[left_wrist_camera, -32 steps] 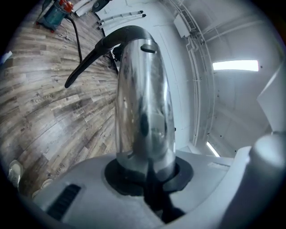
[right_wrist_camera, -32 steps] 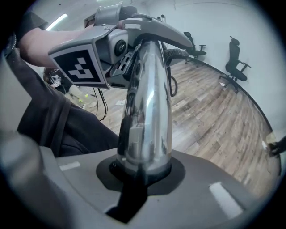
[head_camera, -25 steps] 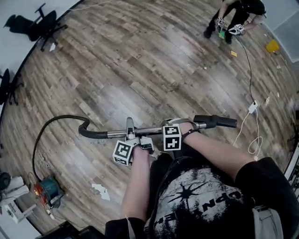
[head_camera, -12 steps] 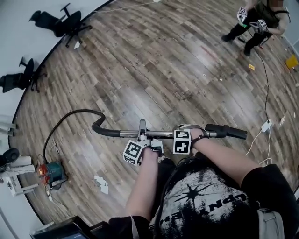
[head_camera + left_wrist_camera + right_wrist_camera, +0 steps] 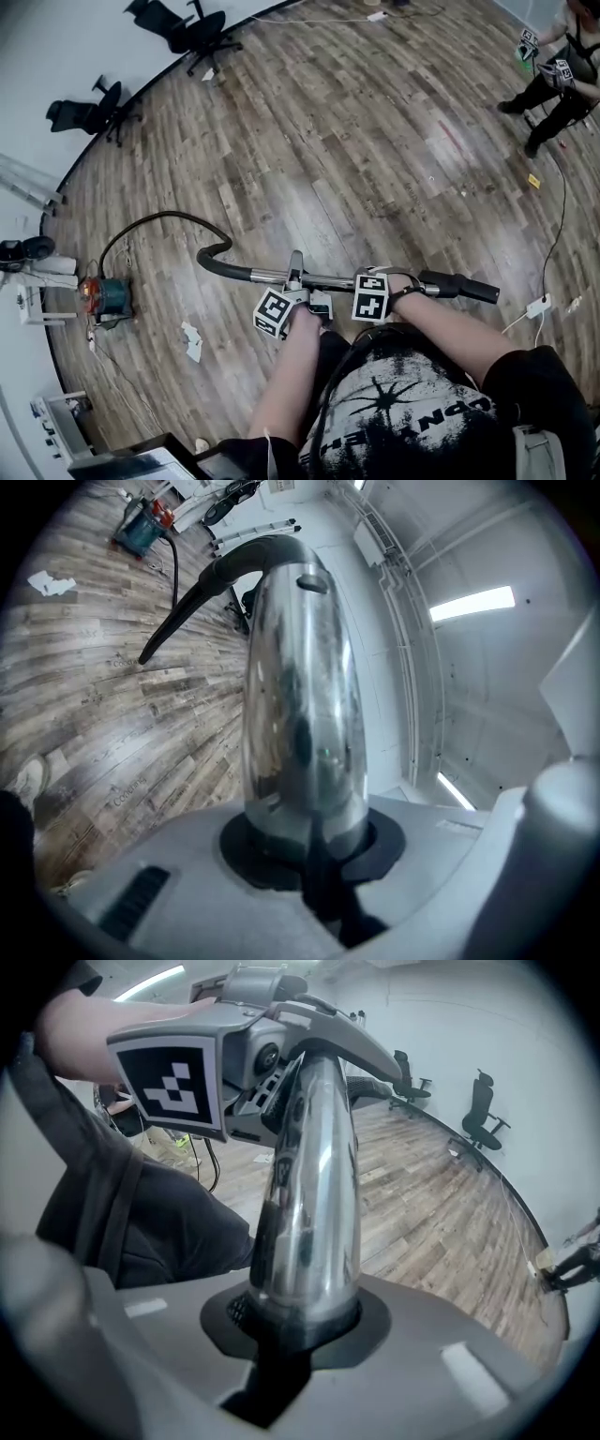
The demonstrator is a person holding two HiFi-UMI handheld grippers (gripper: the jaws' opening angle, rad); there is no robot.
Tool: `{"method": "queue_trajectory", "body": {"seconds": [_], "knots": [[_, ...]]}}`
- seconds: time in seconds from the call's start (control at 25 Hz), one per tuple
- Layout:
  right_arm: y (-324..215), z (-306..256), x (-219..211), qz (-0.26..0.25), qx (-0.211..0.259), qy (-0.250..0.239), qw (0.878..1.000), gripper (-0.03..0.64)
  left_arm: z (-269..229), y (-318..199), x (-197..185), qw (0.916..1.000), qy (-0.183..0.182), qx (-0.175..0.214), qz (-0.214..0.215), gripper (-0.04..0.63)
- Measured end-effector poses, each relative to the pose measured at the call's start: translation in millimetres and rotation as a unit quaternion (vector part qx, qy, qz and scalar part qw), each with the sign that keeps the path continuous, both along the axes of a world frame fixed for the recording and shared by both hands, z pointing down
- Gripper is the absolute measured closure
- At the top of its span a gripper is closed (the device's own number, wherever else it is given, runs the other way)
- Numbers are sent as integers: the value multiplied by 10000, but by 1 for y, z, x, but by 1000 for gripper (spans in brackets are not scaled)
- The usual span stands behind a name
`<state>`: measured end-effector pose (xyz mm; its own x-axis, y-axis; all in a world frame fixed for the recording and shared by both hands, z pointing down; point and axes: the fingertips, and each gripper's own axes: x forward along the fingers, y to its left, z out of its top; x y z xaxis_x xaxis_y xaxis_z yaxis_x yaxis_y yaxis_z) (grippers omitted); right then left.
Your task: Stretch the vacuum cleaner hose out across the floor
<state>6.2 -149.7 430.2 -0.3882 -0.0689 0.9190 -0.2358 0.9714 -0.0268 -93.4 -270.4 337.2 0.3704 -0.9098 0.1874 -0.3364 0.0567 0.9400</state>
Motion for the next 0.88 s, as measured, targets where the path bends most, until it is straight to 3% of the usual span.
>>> {"method": "queue_trajectory", "body": {"seconds": [0.4,0.64,0.88], "knots": [[42,-2,-8,113,79,-33,9999,538,-5,41,-4,9999,-24,91,130,548],[74,-3,-28,396,175,158,9989,538,-8,73,-23,9991,138,202,359,548],[127,22,-29,877,154,327,9955,548,16,119,-16,9963,231,262,786,548]]}}
